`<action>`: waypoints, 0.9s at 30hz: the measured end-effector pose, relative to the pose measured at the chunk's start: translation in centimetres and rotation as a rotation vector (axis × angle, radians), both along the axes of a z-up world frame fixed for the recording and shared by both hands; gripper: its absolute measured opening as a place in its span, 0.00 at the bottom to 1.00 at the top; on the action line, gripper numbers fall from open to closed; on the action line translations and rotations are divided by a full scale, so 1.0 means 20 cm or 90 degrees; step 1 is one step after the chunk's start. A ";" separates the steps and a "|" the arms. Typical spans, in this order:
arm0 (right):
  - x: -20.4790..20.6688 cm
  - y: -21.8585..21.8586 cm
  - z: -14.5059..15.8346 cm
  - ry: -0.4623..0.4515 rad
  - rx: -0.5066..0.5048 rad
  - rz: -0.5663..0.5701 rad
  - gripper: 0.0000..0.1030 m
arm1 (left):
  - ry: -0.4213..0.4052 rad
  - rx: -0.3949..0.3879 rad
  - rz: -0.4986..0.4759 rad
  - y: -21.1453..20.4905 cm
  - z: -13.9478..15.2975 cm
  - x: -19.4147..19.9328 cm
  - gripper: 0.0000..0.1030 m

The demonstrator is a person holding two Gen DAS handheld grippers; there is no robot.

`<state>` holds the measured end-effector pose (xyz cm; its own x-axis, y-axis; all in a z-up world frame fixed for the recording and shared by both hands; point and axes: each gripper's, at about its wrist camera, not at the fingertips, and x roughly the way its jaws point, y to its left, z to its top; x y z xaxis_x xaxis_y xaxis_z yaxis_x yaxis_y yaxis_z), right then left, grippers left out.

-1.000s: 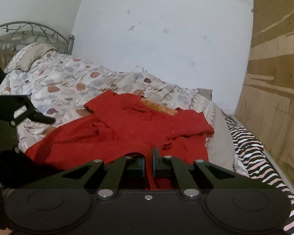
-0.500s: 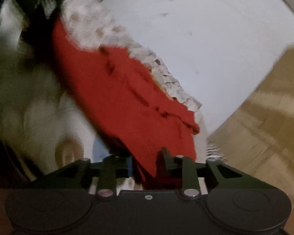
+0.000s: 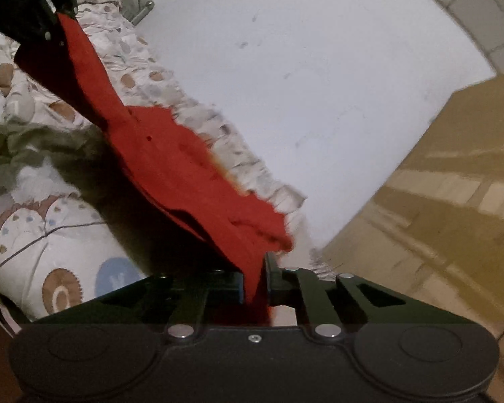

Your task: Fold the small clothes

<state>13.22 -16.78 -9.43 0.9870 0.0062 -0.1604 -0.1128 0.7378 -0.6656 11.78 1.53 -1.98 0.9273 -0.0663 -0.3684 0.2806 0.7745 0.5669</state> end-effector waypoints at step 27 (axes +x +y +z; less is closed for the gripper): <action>-0.47 -0.14 0.72 0.007 -0.100 0.156 0.10 | 0.207 -0.140 -0.026 0.16 0.63 -0.13 0.04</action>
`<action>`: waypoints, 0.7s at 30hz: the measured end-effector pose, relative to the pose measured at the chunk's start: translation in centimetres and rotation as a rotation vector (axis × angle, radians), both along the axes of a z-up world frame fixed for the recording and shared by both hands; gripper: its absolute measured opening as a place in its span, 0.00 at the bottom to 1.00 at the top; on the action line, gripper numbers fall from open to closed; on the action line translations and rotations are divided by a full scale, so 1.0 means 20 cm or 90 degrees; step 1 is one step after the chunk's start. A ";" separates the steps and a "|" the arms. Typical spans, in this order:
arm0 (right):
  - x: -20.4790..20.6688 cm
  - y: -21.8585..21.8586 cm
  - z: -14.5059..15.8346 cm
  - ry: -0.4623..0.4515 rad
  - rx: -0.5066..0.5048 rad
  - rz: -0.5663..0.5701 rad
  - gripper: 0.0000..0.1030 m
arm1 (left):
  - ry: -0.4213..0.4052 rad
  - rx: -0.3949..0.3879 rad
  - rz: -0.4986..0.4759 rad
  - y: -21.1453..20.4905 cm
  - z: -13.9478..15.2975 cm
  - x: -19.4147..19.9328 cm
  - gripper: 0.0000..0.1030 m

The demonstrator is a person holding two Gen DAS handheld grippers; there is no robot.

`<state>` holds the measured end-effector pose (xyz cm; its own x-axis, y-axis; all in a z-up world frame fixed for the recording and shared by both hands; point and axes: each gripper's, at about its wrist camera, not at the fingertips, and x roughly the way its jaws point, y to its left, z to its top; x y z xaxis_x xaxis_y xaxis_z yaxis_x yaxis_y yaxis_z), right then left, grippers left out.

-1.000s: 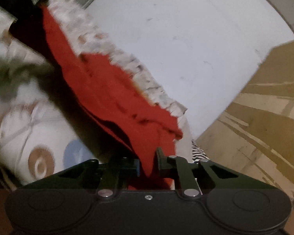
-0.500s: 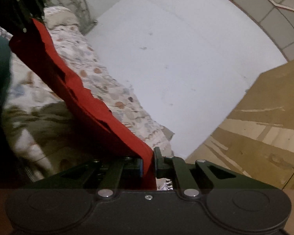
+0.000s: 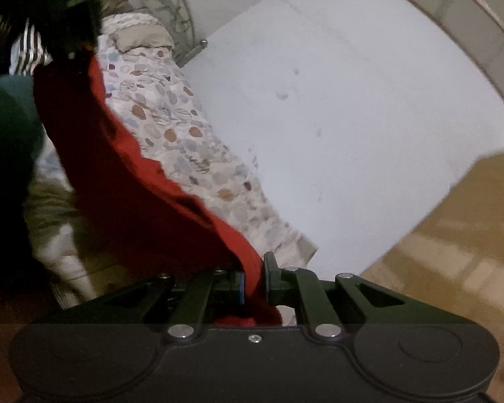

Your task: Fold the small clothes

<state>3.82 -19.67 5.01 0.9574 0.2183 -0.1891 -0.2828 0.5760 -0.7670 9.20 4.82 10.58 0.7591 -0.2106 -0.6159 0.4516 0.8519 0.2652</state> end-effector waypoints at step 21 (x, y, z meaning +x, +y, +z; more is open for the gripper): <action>1.74 0.16 -0.14 0.248 0.064 -0.106 0.12 | 0.167 -0.039 0.124 0.16 -0.38 1.63 0.05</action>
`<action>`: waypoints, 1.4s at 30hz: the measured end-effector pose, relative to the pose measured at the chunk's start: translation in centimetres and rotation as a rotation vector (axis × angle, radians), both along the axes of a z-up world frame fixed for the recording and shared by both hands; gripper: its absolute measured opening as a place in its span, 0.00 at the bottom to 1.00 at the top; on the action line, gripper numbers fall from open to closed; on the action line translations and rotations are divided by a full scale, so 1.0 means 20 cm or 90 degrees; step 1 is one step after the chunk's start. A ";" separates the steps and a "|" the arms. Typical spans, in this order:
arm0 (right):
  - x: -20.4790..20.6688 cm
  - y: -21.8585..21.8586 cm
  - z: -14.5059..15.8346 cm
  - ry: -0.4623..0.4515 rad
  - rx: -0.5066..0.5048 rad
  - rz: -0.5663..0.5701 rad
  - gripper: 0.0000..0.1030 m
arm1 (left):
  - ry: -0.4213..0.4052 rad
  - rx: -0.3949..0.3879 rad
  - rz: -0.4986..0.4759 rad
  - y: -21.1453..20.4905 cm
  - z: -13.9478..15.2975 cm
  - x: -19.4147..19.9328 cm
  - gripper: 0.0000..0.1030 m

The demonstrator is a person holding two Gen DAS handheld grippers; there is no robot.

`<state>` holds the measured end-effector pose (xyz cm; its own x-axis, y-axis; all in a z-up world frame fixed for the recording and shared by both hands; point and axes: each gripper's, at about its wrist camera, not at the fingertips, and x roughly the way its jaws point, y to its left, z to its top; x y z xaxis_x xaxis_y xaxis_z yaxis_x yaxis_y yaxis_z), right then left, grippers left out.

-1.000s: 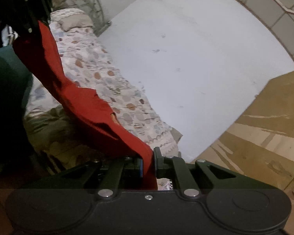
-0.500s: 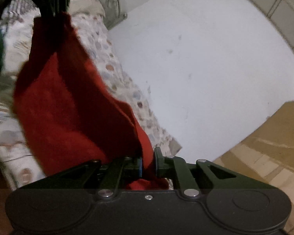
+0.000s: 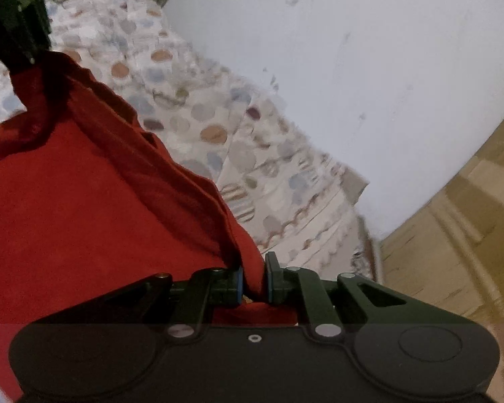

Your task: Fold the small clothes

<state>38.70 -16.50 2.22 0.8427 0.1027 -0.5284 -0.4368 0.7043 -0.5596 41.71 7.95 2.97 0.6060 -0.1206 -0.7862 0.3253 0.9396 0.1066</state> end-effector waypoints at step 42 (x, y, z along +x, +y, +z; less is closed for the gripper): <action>0.62 -0.10 -0.33 0.192 0.180 -0.133 0.70 | -0.159 -0.141 0.111 0.22 -0.32 -0.37 1.00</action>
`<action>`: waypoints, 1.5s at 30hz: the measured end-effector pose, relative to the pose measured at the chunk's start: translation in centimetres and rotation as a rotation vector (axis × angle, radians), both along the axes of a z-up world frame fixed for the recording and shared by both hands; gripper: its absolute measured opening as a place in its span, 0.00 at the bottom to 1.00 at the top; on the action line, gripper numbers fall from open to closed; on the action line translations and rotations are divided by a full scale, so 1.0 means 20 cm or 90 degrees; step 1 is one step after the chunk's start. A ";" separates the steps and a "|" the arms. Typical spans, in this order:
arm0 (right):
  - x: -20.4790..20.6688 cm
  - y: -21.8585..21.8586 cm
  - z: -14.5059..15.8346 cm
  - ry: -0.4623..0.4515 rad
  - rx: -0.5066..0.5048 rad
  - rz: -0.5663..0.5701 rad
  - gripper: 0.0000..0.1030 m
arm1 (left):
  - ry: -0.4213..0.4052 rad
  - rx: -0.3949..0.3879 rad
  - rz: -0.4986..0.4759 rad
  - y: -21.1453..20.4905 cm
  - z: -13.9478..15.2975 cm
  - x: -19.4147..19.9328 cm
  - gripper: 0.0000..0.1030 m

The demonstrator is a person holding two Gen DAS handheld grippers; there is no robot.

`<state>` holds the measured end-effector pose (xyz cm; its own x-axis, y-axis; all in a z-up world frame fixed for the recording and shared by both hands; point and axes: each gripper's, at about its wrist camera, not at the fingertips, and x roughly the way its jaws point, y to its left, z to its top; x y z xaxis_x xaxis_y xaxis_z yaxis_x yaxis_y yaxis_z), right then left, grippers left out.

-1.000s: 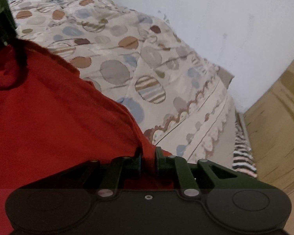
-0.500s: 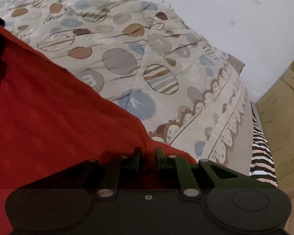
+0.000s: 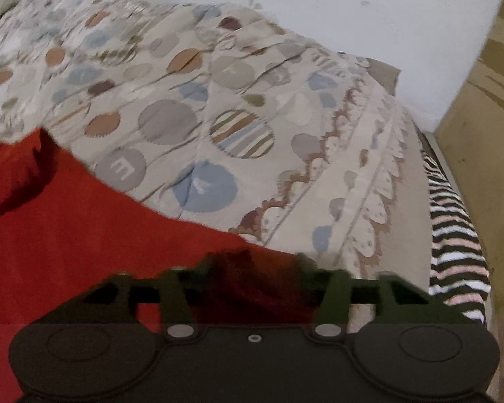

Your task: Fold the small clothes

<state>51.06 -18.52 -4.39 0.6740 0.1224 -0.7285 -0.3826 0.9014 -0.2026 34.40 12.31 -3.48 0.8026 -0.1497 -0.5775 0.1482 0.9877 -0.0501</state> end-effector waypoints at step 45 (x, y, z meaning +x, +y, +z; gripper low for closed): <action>-0.99 -0.40 -0.11 -0.108 0.109 -0.219 0.99 | 0.060 -0.057 0.130 0.16 -0.15 -0.22 1.00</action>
